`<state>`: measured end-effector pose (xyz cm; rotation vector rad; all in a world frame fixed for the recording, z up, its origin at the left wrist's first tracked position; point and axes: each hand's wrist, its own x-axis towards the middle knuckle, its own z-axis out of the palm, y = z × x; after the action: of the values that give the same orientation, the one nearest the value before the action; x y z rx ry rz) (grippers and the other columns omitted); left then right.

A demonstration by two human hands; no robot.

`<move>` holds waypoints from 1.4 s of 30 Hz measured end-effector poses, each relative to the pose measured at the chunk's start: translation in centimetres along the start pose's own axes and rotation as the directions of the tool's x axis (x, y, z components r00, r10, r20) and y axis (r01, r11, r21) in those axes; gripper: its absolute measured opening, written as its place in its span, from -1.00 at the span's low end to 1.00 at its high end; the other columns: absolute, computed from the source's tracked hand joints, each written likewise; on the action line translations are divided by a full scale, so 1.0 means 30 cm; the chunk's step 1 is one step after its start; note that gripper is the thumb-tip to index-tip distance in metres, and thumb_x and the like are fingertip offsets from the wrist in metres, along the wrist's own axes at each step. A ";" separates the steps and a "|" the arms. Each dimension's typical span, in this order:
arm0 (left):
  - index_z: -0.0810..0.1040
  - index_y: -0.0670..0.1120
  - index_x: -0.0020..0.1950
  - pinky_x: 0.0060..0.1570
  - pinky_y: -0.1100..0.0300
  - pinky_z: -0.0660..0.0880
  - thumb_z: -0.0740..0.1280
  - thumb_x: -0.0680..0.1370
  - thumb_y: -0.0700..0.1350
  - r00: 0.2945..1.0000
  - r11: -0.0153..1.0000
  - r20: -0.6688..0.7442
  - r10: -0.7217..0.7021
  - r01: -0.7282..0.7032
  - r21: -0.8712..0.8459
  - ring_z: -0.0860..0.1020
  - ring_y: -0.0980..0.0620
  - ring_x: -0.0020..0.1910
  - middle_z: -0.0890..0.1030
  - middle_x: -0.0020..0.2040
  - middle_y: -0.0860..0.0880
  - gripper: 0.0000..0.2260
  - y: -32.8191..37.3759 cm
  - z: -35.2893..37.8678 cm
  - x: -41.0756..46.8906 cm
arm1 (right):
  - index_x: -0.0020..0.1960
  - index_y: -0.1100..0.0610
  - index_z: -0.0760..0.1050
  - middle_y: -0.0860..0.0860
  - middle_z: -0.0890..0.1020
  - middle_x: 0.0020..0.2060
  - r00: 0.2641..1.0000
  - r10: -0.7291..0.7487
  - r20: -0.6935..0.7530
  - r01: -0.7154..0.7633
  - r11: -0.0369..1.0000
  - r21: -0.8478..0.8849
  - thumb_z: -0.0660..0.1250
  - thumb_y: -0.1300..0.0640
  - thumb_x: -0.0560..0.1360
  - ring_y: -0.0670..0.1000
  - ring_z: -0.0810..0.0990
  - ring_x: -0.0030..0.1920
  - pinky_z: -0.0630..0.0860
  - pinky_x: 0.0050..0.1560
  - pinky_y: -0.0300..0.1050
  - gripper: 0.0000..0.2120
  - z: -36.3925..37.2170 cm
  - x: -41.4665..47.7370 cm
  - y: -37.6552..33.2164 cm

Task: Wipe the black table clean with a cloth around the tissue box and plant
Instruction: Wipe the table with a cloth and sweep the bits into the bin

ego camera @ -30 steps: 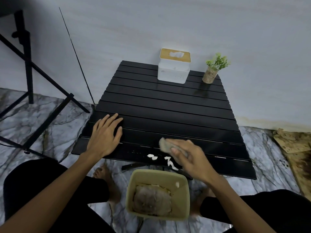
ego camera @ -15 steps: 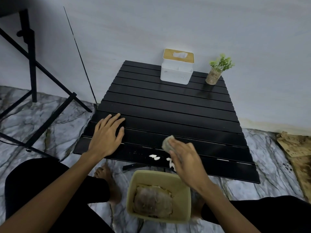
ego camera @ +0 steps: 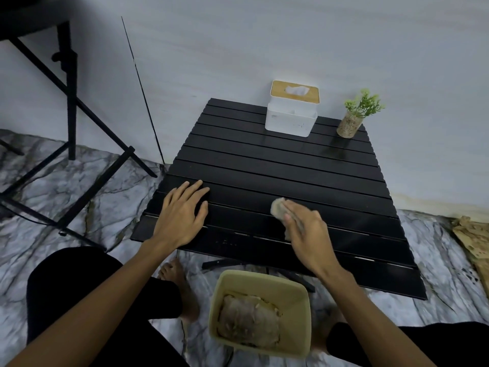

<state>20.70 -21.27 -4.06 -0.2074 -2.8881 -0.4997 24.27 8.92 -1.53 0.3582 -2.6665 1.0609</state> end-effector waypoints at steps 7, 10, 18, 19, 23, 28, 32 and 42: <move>0.41 0.02 0.42 0.45 0.04 0.04 0.01 0.62 0.02 1.000 1.000 -0.008 0.013 -0.013 -0.024 0.18 -0.01 0.51 0.34 0.49 0.02 -0.59 -0.006 -0.004 0.006 | 0.36 0.17 0.52 0.07 0.59 0.34 0.955 -0.223 0.195 0.248 0.963 -0.110 0.20 0.14 0.68 0.06 0.56 0.26 0.32 0.26 -0.20 -0.70 0.184 0.067 -0.114; 0.41 0.01 0.42 0.45 0.04 0.05 0.01 0.62 -0.02 1.000 0.999 -0.006 0.023 -0.023 -0.034 0.18 -0.01 0.51 0.34 0.49 0.02 -0.59 -0.009 -0.004 0.006 | 0.41 0.13 0.50 0.06 0.53 0.40 0.883 -0.336 0.328 0.362 0.932 -0.019 0.19 0.09 0.68 0.03 0.50 0.25 0.40 0.28 -0.10 -0.66 0.213 0.049 -0.162; 0.42 0.01 0.42 0.45 0.05 0.05 0.02 0.61 -0.04 1.000 0.999 -0.013 0.028 -0.029 -0.034 0.20 -0.02 0.51 0.35 0.48 0.02 -0.60 -0.016 -0.001 0.006 | 0.33 0.10 0.58 -0.02 0.58 0.35 0.698 -0.498 0.515 0.427 0.867 0.258 0.27 0.10 0.67 -0.04 0.51 0.16 0.45 0.19 -0.10 -0.72 0.141 -0.051 -0.221; 0.42 0.01 0.42 0.45 0.05 0.05 0.03 0.61 -0.04 1.000 0.999 -0.014 0.028 -0.028 -0.035 0.20 -0.02 0.51 0.35 0.48 0.02 -0.60 -0.016 -0.001 0.006 | 0.32 0.08 0.59 -0.05 0.61 0.32 0.690 -0.486 0.537 0.411 0.873 0.262 0.27 0.08 0.67 -0.06 0.52 0.17 0.46 0.18 -0.07 -0.73 0.125 -0.068 -0.211; 0.42 0.01 0.42 0.45 0.06 0.05 0.03 0.61 -0.03 1.000 0.999 -0.010 0.029 -0.029 -0.045 0.19 -0.01 0.51 0.35 0.48 0.03 -0.60 -0.017 -0.003 0.007 | 0.26 0.07 0.63 -0.13 0.66 0.22 0.847 -0.344 0.405 0.223 0.922 0.317 0.29 0.11 0.66 -0.18 0.60 0.14 0.53 0.14 -0.06 -0.76 0.007 -0.120 -0.171; 0.42 0.00 0.42 0.46 0.03 0.06 0.03 0.62 -0.01 0.999 0.998 0.011 0.036 -0.035 -0.061 0.19 -0.01 0.51 0.34 0.49 0.02 -0.59 -0.022 -0.007 0.010 | 0.27 -0.05 0.57 -0.11 0.69 -0.10 0.993 0.111 -0.048 -0.095 0.964 0.246 0.28 0.11 0.64 -0.16 0.68 -0.28 0.59 -0.34 -0.32 -0.76 -0.127 -0.038 -0.045; 0.42 0.01 0.42 0.47 0.01 0.09 0.03 0.63 0.02 0.999 0.999 0.018 0.033 -0.032 -0.041 0.20 -0.01 0.51 0.35 0.48 0.03 -0.60 -0.032 -0.017 0.004 | 0.25 0.21 0.58 0.10 0.70 0.05 0.934 0.230 -0.272 -0.249 0.968 -0.038 0.25 0.20 0.65 0.09 0.69 0.00 0.53 0.10 -0.07 -0.77 -0.066 0.063 0.107; 0.42 -0.02 0.41 0.43 0.02 0.16 0.04 0.62 0.01 0.998 0.997 -0.011 -0.066 0.065 -0.034 0.26 -0.03 0.48 0.38 0.46 -0.01 -0.59 -0.112 -0.068 -0.028 | 0.28 0.17 0.53 0.11 0.60 0.19 0.995 -0.097 -0.022 0.094 0.990 -0.109 0.34 0.33 0.53 0.06 0.48 0.08 0.47 0.11 -0.01 -0.67 0.315 0.133 -0.233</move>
<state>21.30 -25.21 -3.43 -0.1146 -2.8843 -0.5597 21.43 -3.12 -2.47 0.4426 -2.6402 0.8840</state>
